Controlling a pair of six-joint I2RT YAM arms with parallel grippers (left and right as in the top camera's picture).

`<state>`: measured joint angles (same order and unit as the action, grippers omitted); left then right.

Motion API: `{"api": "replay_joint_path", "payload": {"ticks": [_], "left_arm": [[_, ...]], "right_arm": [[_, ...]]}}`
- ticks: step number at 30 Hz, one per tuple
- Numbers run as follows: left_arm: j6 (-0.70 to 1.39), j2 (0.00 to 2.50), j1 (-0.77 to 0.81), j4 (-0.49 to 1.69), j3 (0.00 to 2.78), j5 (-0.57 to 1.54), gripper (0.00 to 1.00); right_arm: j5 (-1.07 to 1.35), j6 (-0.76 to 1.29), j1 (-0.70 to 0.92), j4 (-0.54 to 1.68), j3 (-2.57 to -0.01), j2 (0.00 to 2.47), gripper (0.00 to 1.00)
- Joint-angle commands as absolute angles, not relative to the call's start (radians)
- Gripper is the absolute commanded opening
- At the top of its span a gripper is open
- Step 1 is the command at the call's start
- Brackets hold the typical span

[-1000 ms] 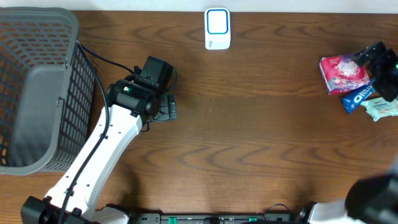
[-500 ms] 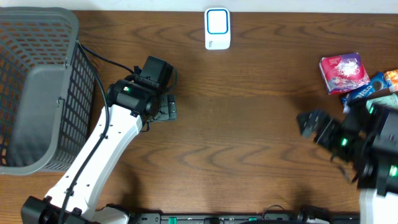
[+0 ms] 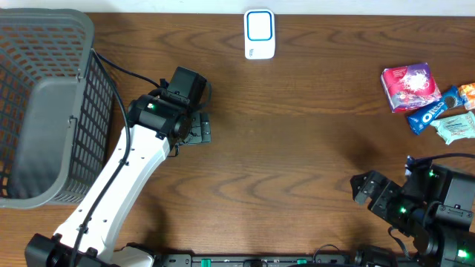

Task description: Scan the item barcode

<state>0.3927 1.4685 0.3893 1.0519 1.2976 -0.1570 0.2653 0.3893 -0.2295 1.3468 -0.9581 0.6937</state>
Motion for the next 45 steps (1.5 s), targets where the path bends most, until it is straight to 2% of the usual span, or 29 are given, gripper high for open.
{"api": "replay_joint_path", "payload": {"ticks": [1,5,8,11,16,21,25,32,45], "left_arm": [[0.398,1.471,0.392,1.058,1.300,-0.169,0.98],[0.398,1.471,0.392,1.058,1.300,-0.169,0.98],[0.398,1.471,0.392,1.058,1.300,-0.169,0.98],[0.398,1.471,0.392,1.058,1.300,-0.169,0.98],[0.398,1.471,0.392,1.058,1.300,-0.169,0.98],[0.398,1.471,0.392,1.058,1.300,-0.169,0.98],[0.398,1.471,0.392,1.058,1.300,-0.169,0.98],[0.398,1.471,0.392,1.058,1.300,-0.169,0.98],[0.398,1.471,0.392,1.058,1.300,-0.169,0.98]], "right_arm": [[0.192,0.373,-0.225,1.349,-0.951,0.693,0.99],[0.201,0.369,-0.214,1.312,-0.945,0.689,0.99],[0.274,0.276,-0.179,1.194,-0.908,0.658,0.99],[0.355,0.174,-0.125,1.022,-0.817,0.598,0.99],[0.357,0.152,-0.044,0.707,-0.583,0.398,0.99],[0.369,0.152,-0.038,0.393,-0.346,0.198,0.99],[0.365,0.133,-0.037,0.226,-0.224,0.113,0.99],[0.324,-0.032,-0.029,0.160,-0.128,0.041,0.99],[0.055,0.044,-0.008,0.069,-0.006,0.005,0.99]]}}
